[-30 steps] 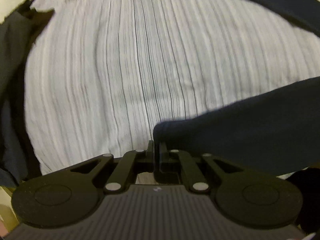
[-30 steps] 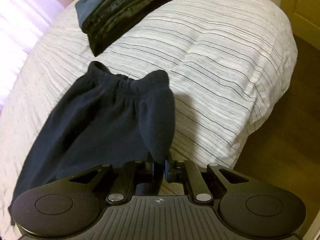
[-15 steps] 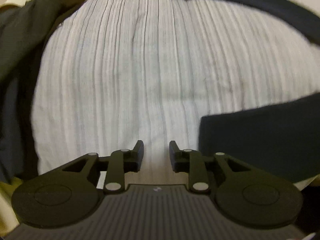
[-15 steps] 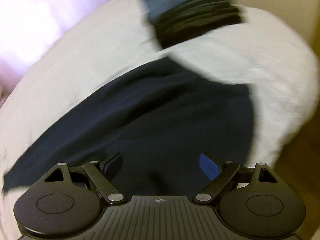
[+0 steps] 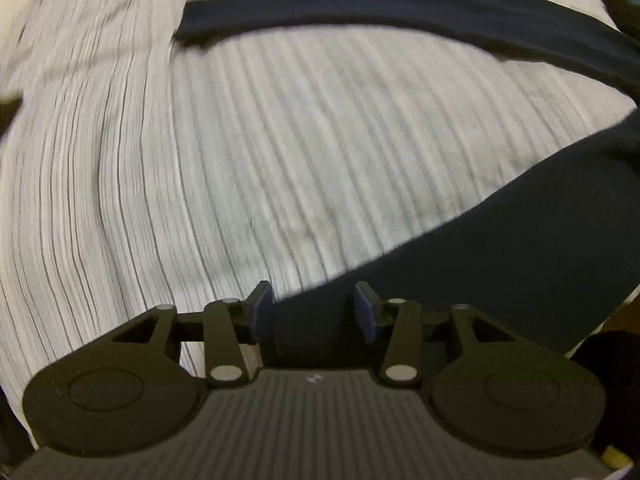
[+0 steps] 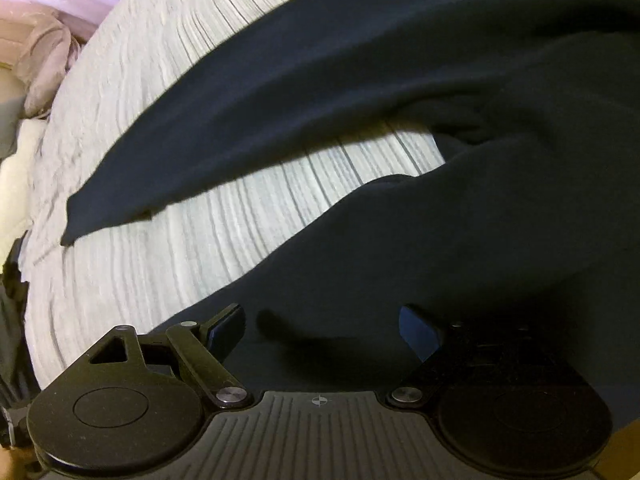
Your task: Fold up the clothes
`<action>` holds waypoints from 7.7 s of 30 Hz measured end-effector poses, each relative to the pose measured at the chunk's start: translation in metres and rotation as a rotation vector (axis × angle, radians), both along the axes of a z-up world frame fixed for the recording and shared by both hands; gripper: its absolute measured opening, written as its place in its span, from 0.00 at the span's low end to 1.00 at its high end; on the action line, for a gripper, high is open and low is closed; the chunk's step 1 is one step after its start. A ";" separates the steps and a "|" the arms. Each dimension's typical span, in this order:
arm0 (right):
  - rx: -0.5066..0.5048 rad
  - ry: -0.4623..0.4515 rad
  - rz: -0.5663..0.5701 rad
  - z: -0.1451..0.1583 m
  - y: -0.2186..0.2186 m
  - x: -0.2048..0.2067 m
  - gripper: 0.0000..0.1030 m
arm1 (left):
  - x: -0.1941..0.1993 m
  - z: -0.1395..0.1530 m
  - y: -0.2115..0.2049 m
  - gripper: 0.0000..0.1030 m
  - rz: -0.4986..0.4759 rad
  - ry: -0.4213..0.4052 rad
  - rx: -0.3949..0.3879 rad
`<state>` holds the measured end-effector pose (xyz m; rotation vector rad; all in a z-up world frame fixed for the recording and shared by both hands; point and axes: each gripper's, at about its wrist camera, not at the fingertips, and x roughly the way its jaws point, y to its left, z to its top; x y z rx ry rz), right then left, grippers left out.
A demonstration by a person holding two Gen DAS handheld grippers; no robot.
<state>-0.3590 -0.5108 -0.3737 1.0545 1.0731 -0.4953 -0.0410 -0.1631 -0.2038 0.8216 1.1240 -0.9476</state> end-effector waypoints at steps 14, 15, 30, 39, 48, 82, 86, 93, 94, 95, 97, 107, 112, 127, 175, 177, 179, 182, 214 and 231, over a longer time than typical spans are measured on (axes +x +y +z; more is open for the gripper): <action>-0.125 -0.026 -0.168 0.044 -0.046 -0.069 0.85 | -0.080 0.001 -0.127 0.39 -0.358 -0.057 -0.071; -0.124 -0.020 -0.182 0.044 -0.051 -0.075 0.85 | -0.087 0.000 -0.135 0.39 -0.374 -0.050 -0.075; -0.128 -0.009 -0.333 0.032 -0.101 -0.168 0.85 | -0.242 -0.013 -0.234 0.40 -0.604 0.177 -0.161; -0.220 -0.069 -0.558 0.016 -0.191 -0.257 0.84 | -0.304 -0.023 -0.279 0.40 -0.657 0.228 -0.125; -0.247 -0.051 -0.566 0.046 -0.190 -0.252 0.85 | -0.261 0.000 -0.269 0.41 -0.437 0.117 -0.079; -0.284 0.221 0.470 0.133 0.028 -0.054 0.85 | -0.154 0.077 -0.069 0.60 -0.025 0.005 -0.135; -0.293 0.225 0.488 0.132 0.034 -0.052 0.85 | -0.152 0.077 -0.072 0.60 -0.028 0.007 -0.145; -0.298 0.238 0.500 0.132 0.035 -0.049 0.85 | -0.153 0.076 -0.072 0.61 -0.033 0.003 -0.140; -0.297 0.237 0.501 0.132 0.035 -0.049 0.85 | -0.153 0.075 -0.071 0.61 -0.031 0.003 -0.137; -0.297 0.236 0.502 0.132 0.035 -0.049 0.85 | -0.153 0.075 -0.070 0.61 -0.028 0.003 -0.135; -0.293 0.234 0.505 0.130 0.035 -0.048 0.85 | -0.153 0.074 -0.069 0.61 -0.021 0.004 -0.131; -0.262 0.222 0.560 0.119 0.030 -0.046 0.85 | -0.162 0.073 -0.055 0.62 0.021 -0.033 -0.074; -0.254 0.206 0.615 0.113 0.028 -0.039 0.85 | -0.160 0.080 -0.026 0.63 0.110 -0.081 -0.042; -0.312 0.149 0.689 0.123 0.005 -0.001 0.85 | -0.131 0.083 -0.015 0.63 0.180 -0.129 -0.038; -0.480 0.282 0.618 0.037 -0.211 0.069 0.85 | 0.169 -0.106 -0.314 0.03 -0.885 0.033 0.198; -0.489 0.290 0.609 0.043 -0.222 0.057 0.85 | 0.162 -0.094 -0.307 0.02 -0.884 -0.020 0.183; -0.508 0.303 0.616 0.047 -0.234 0.047 0.85 | 0.154 -0.079 -0.297 0.02 -0.869 -0.080 0.151; -0.532 0.310 0.639 0.046 -0.256 0.037 0.85 | 0.142 -0.059 -0.284 0.02 -0.829 -0.159 0.113; -0.907 -0.077 0.948 0.154 -0.133 -0.166 0.07 | -0.141 0.073 -0.083 0.02 -0.499 -0.562 0.136; -0.688 0.300 0.803 0.059 -0.025 -0.208 0.07 | -0.235 -0.026 0.016 0.02 -0.743 -0.799 0.162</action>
